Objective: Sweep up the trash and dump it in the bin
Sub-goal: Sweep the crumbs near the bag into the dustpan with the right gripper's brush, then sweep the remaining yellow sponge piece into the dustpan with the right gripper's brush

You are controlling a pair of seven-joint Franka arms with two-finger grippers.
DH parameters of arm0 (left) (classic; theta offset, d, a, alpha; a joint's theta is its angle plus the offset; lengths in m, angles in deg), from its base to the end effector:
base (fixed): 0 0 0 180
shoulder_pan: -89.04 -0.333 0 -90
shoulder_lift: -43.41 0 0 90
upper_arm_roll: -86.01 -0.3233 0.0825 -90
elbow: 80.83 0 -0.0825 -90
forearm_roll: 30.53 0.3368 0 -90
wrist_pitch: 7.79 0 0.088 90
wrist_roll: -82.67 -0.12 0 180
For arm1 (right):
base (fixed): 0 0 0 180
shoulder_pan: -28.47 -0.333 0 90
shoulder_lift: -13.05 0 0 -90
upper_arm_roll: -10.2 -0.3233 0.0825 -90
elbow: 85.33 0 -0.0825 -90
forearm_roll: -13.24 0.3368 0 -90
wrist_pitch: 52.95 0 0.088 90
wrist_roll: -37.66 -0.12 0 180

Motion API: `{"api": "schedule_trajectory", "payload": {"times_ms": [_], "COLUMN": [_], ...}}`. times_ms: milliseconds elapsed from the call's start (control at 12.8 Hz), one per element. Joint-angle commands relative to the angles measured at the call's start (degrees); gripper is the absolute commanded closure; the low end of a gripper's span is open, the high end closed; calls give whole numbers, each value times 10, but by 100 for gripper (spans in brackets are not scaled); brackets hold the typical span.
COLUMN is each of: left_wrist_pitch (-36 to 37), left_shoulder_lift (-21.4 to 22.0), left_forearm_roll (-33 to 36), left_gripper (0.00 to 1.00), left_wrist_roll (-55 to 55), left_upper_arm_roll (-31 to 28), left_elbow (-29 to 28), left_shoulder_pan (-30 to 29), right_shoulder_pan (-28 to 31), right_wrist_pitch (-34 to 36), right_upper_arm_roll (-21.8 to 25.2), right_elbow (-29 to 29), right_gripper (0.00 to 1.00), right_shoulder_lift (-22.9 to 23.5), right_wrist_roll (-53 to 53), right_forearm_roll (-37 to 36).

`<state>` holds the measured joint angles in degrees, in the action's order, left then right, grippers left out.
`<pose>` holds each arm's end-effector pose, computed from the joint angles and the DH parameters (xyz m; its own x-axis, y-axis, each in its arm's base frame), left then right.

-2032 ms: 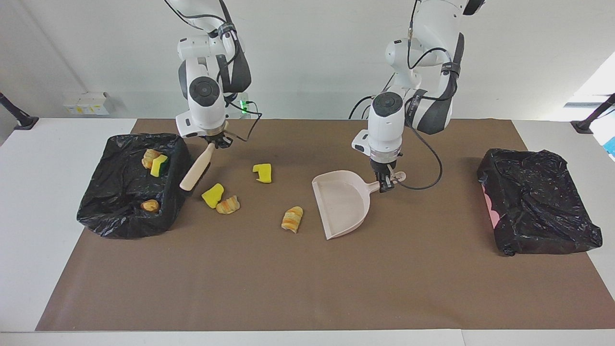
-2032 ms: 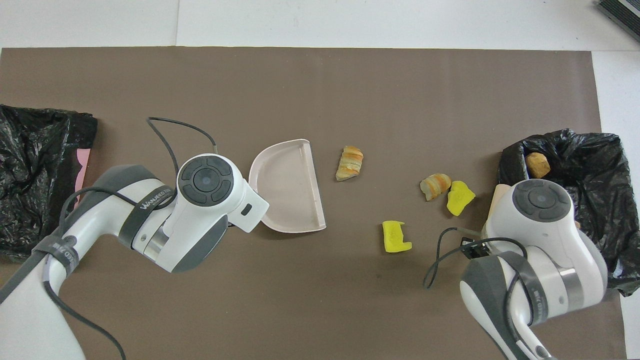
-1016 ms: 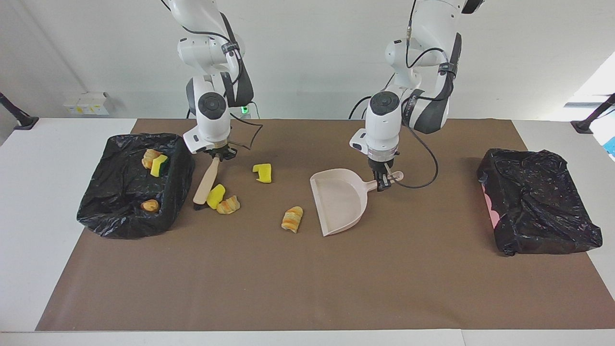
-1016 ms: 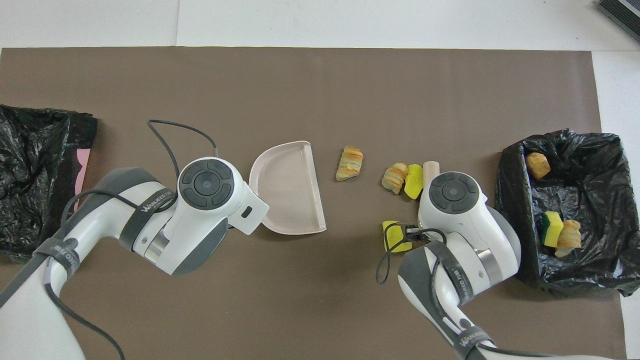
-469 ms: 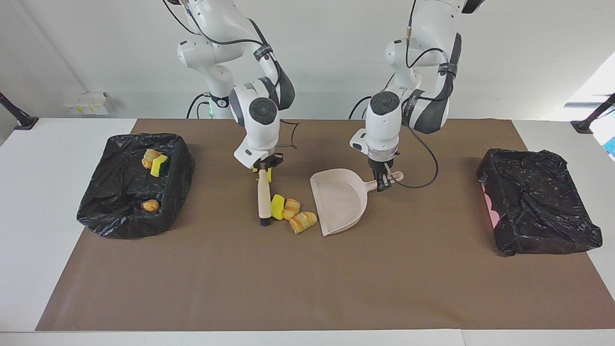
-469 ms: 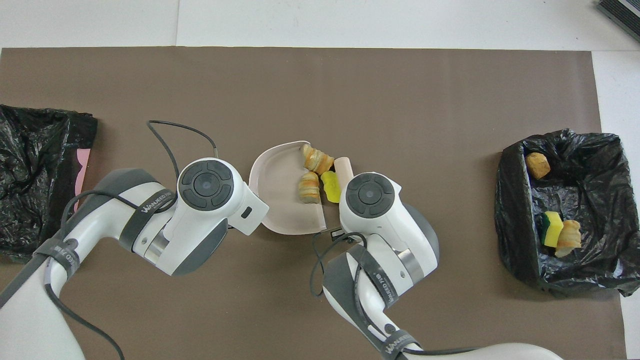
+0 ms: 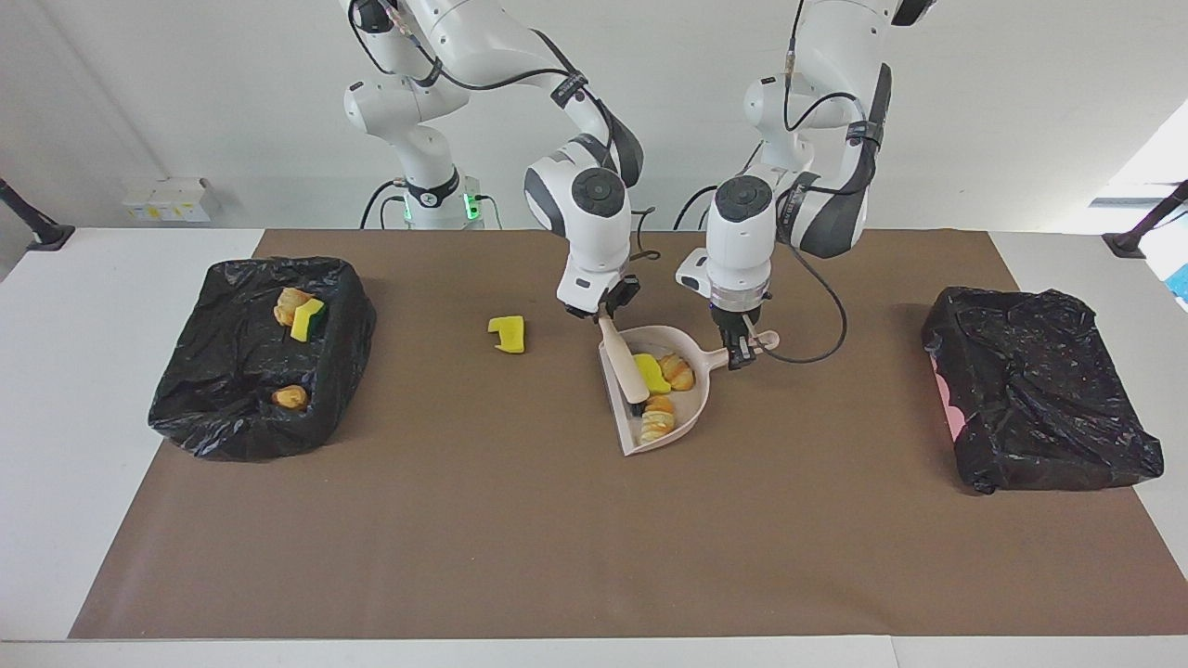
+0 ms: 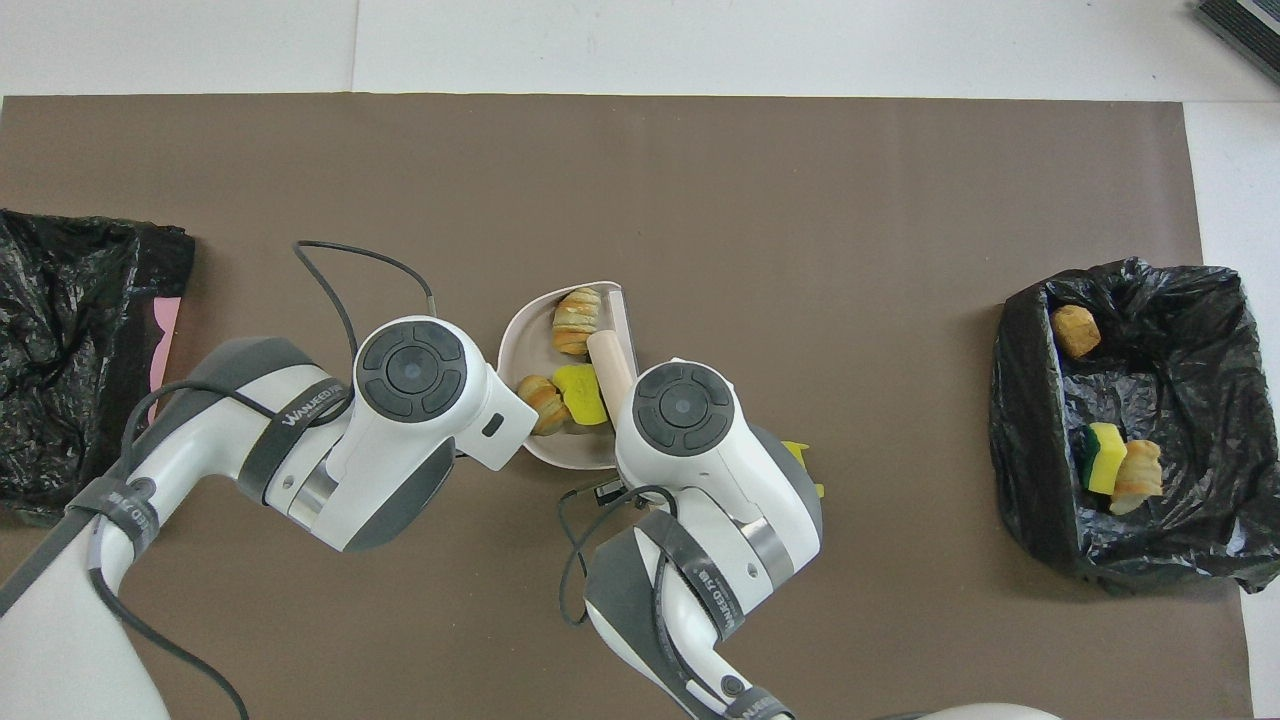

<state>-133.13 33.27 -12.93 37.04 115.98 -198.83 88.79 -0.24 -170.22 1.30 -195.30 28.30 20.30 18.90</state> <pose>0.4767 -0.2465 0.3822 0.0856 -0.9872 -0.1346 -0.9934 -0.0742 -0.0873 0.4408 0.3422 0.3676 0.9399 0.2968 -0.1687 0.2882 -0.9547 -0.0742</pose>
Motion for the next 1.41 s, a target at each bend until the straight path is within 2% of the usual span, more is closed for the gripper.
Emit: {"api": "schedule_trajectory", "payload": {"times_ms": [0, 313, 469, 625, 1016, 1172, 1329], "left_wrist_pitch": [-21, -22, -22, -23, -32, -39, -46], "left_shoulder_lift": [21, 22, 22, 26, 39, 52, 55], "left_forearm_roll": [-11, -11, -11, -11, -10, -10, -10], "left_gripper": [100, 100, 100, 100, 100, 100, 100], "left_wrist_roll": [-20, -53, -54, -54, -49, -49, -49], "left_upper_arm_roll": [-4, -4, -4, -4, -3, -2, -2], "left_elbow": [-27, -34, -35, -39, -60, -80, -85], "left_shoulder_pan": [2, 2, 2, 3, 12, 12, 12], "right_shoulder_pan": [42, 90, 97, 108, 106, 97, 97], "right_wrist_pitch": [63, 168, 200, 216, 208, 155, 133], "right_upper_arm_roll": [1, 5, 6, 5, 2, 1, 1], "right_elbow": [5, -20, -60, -105, -270, -354, -370], "right_gripper": [100, 100, 100, 100, 100, 100, 100], "right_shoulder_lift": [-39, -101, -143, -174, -290, -349, -350], "right_wrist_roll": [22, -25, -61, -150, -265, -268, -268], "right_forearm_roll": [18, 7, 1, -14, -12, 1, 8]}}
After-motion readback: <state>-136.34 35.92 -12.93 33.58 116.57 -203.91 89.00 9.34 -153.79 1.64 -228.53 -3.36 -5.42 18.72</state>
